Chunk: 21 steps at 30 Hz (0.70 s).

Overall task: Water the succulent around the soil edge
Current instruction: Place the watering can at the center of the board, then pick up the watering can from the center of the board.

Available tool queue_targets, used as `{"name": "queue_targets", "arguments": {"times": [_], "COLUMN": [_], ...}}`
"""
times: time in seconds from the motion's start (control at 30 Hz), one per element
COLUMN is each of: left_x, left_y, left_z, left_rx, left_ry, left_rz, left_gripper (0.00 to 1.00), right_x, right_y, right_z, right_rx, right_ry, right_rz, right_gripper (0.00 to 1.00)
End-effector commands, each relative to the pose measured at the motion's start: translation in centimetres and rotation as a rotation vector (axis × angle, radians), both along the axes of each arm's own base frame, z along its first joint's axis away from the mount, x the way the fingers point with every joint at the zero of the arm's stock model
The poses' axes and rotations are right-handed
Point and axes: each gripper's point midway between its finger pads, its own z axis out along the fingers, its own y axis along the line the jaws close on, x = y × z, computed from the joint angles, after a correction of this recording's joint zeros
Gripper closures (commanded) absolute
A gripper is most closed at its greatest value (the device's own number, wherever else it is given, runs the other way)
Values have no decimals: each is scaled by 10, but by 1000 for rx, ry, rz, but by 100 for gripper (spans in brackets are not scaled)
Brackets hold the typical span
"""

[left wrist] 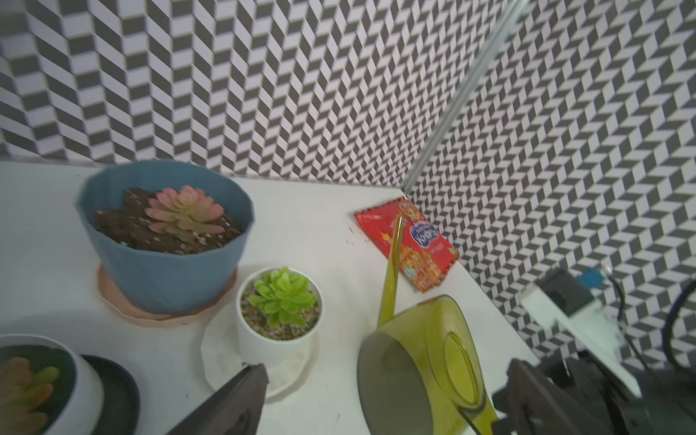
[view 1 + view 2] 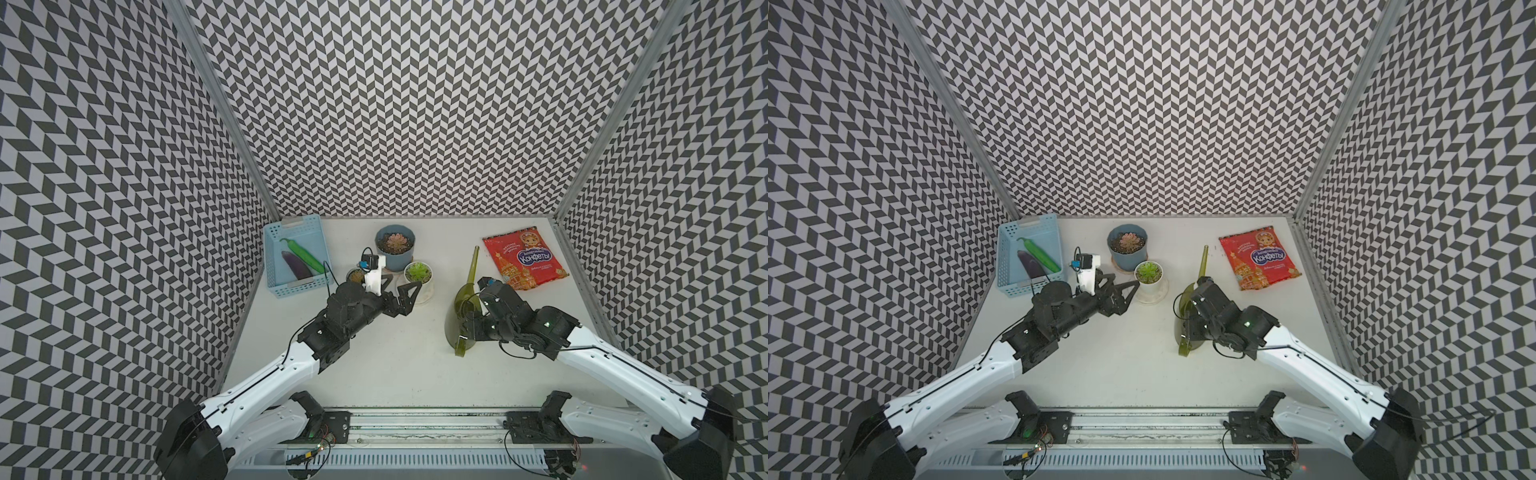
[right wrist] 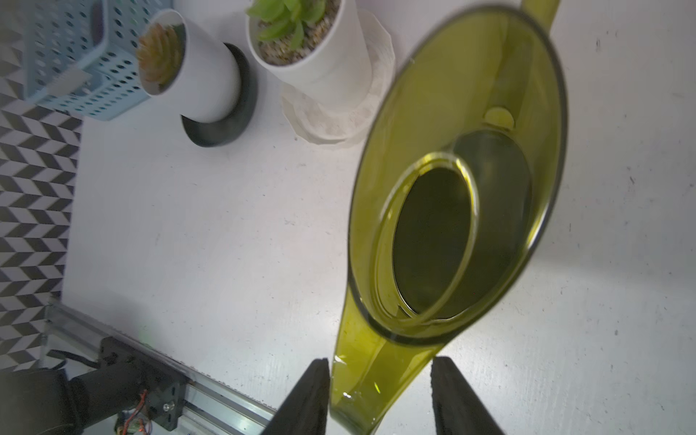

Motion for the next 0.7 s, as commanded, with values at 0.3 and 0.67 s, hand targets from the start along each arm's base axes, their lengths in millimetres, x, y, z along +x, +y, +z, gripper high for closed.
{"name": "queue_targets", "arguments": {"times": [0.3, 0.67], "left_x": [-97, -100], "left_y": [-83, -140], "left_z": [-80, -123], "left_rx": [210, 465], "left_ry": [143, 198], "left_rz": [-312, -302], "left_gripper": [5, 14], "right_x": [32, 24], "right_y": [-92, -113], "right_z": [114, 139], "right_rx": [-136, -107], "right_ry": [-389, -492], "right_rz": [-406, -451], "right_gripper": [50, 0]}}
